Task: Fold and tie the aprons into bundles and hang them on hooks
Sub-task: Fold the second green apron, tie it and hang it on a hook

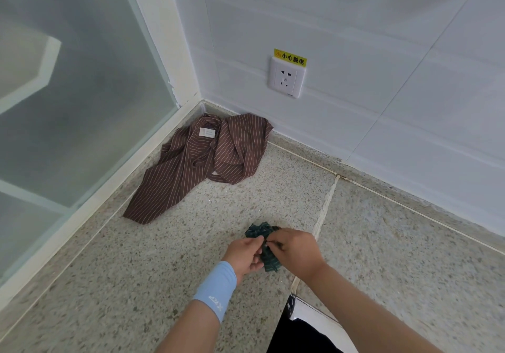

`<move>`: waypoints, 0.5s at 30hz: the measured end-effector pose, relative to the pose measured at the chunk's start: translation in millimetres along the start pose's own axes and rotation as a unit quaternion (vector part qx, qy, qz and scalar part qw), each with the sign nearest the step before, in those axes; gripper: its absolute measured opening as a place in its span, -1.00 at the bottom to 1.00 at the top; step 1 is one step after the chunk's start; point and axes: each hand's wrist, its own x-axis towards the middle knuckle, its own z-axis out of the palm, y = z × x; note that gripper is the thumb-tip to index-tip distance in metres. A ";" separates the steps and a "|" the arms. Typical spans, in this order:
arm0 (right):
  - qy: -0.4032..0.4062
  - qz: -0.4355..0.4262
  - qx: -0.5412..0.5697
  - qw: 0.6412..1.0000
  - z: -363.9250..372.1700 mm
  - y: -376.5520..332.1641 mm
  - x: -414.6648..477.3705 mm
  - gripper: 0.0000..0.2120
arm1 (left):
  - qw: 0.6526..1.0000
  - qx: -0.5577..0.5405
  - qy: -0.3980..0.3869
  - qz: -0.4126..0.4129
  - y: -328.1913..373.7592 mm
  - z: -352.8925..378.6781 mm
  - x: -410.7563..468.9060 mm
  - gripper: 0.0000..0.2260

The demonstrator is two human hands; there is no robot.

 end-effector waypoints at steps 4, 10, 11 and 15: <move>-0.026 -0.026 -0.001 0.999 -4.8 4.2 -0.6 -0.88 | 1.000 -0.015 0.003 -0.004 0.8 3.9 0.7 -0.80; -0.132 -0.009 -0.052 0.990 -13.6 2.9 11.7 -0.90 | 0.995 -0.089 0.046 0.012 -8.8 11.4 -2.1 -0.86; -0.158 -0.007 -0.061 0.985 -15.0 1.6 12.9 -0.87 | 0.994 -0.094 0.056 0.016 -11.0 12.1 -2.5 -0.85; -0.238 0.028 -0.068 0.969 -17.6 -3.4 17.5 -0.81 | 0.990 -0.107 0.086 0.042 -17.7 18.7 -5.8 -0.85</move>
